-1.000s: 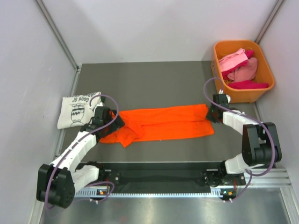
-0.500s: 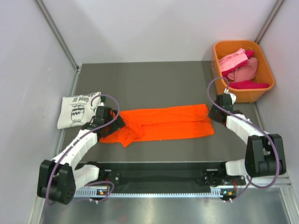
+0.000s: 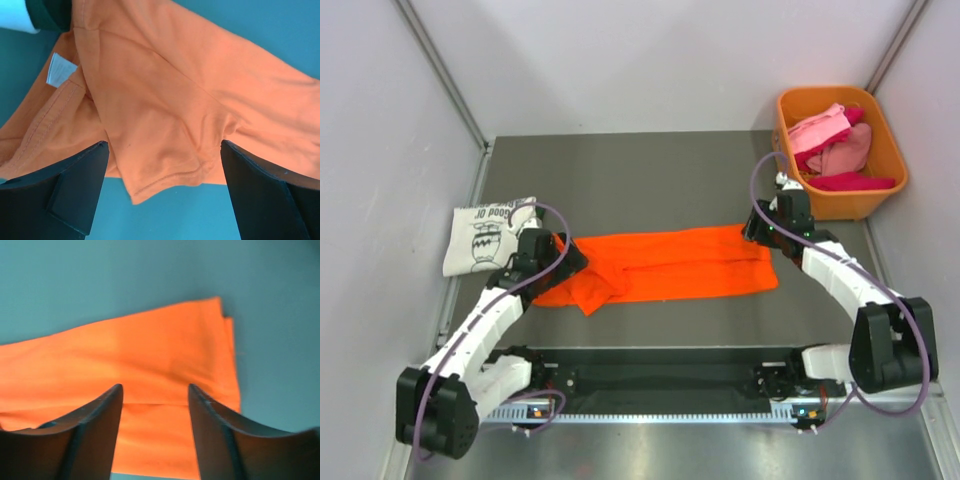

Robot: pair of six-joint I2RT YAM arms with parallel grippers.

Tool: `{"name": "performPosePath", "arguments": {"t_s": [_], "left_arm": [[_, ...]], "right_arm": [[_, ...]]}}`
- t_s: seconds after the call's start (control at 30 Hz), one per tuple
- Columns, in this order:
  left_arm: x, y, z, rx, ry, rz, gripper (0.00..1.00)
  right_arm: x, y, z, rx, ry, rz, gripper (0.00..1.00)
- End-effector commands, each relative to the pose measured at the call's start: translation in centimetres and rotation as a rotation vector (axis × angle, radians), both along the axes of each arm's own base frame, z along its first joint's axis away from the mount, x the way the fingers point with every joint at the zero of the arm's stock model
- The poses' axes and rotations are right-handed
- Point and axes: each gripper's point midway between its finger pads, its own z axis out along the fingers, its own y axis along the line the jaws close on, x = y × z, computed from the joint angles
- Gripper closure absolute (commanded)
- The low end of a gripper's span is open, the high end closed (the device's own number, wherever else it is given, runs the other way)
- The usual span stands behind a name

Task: Fold and stack the t-shirts
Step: Fold the tshirt

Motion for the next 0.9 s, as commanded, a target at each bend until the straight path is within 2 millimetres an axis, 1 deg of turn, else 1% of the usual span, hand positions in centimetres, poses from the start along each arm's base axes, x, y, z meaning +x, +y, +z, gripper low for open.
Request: {"name": "performPosePath", "arguments": {"t_s": [0.0, 0.03, 0.07, 0.1, 0.13, 0.17, 0.2, 0.23, 0.27, 0.3, 0.37, 0.4, 0.43, 0.5, 0.53, 0.57, 0.63, 0.73, 0.77, 0.87], "left_arm": [[-0.9, 0.6, -0.2, -0.005, 0.013, 0.046, 0.02], [-1.1, 0.8, -0.3, -0.003, 0.016, 0.061, 0.02], [-1.6, 1.2, -0.4, -0.004, 0.030, 0.093, 0.02], [-1.8, 1.3, -0.6, -0.009, 0.036, 0.107, 0.02], [-2.0, 1.3, -0.6, -0.017, 0.040, 0.121, 0.02], [-2.3, 1.3, -0.8, -0.026, 0.047, 0.133, 0.02], [-2.8, 1.2, -1.3, -0.051, 0.072, 0.150, 0.02], [-3.2, 1.1, -1.6, -0.062, 0.088, 0.161, 0.02], [-3.5, 0.9, -1.8, -0.082, 0.097, 0.170, 0.02], [-4.1, 0.7, -2.6, -0.107, 0.125, 0.181, 0.02], [-4.6, 0.5, -3.0, -0.143, 0.142, 0.214, 0.02], [-5.3, 0.6, -3.9, -0.146, 0.165, 0.227, 0.02], [-5.4, 0.7, -4.2, -0.156, 0.166, 0.241, 0.02], [-5.6, 0.6, -4.3, -0.188, 0.151, 0.271, 0.03], [-5.8, 0.7, -4.8, -0.193, 0.150, 0.281, 0.04], [-5.7, 0.7, -4.5, -0.205, 0.131, 0.288, 0.04], [-5.8, 1.0, -4.8, -0.217, 0.125, 0.319, 0.04], [-5.3, 1.6, -5.1, -0.218, 0.089, 0.367, 0.07], [-4.8, 1.6, -5.3, -0.225, 0.067, 0.380, 0.09], [-4.1, 1.6, -5.9, -0.255, 0.062, 0.421, 0.14]], "right_arm": [[1.4, 3.0, 2.5, 0.031, -0.061, 0.141, 0.43], [1.7, 3.6, 2.5, 0.032, -0.056, 0.168, 0.42], [1.6, 4.3, 2.4, 0.028, -0.046, 0.210, 0.41], [1.9, 5.7, 3.1, 0.025, -0.060, 0.251, 0.40], [1.9, 6.4, 2.4, 0.018, -0.033, 0.275, 0.40], [2.0, 7.0, 2.3, 0.012, -0.025, 0.293, 0.40], [1.8, 8.1, 2.3, 0.019, -0.017, 0.325, 0.41], [2.0, 8.8, 2.2, 0.033, -0.010, 0.344, 0.40], [1.7, 9.8, 2.3, 0.070, -0.004, 0.372, 0.40], [1.9, 10.3, 2.4, 0.088, -0.014, 0.379, 0.41], [2.0, 11.1, 2.5, 0.116, -0.025, 0.392, 0.41], [1.9, 11.4, 2.3, 0.121, -0.021, 0.397, 0.41], [1.9, 11.5, 2.2, 0.124, -0.020, 0.397, 0.41], [1.8, 11.8, 2.1, 0.131, -0.021, 0.404, 0.41], [1.7, 11.7, 1.8, 0.132, -0.016, 0.403, 0.41], [1.7, 11.7, 1.8, 0.134, -0.015, 0.403, 0.41], [1.5, 11.7, 1.7, 0.133, -0.017, 0.404, 0.41], [1.2, 11.6, 1.4, 0.133, -0.015, 0.407, 0.41], [1.2, 11.6, 1.4, 0.136, -0.018, 0.410, 0.41], [0.9, 11.6, 1.4, 0.139, -0.019, 0.411, 0.41]]}}
